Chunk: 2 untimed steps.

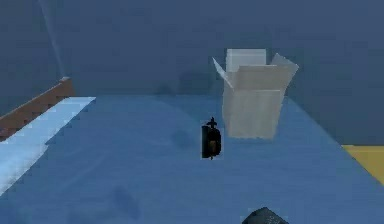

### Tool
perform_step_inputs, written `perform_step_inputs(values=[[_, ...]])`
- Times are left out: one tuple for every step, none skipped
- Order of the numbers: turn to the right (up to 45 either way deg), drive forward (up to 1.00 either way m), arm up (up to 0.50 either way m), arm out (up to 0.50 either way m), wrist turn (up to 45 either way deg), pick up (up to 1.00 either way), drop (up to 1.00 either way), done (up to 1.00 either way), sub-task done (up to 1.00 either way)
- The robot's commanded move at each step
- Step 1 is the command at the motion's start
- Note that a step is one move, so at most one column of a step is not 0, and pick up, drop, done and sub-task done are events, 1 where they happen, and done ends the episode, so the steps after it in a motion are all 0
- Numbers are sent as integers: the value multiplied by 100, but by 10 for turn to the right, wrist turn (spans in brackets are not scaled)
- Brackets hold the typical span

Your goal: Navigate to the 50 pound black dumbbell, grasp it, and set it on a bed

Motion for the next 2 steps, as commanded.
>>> perform_step_inputs(values=[[-450,0,0,0,0,0,0,0,0],[-450,0,0,0,0,0,0,0,0]])
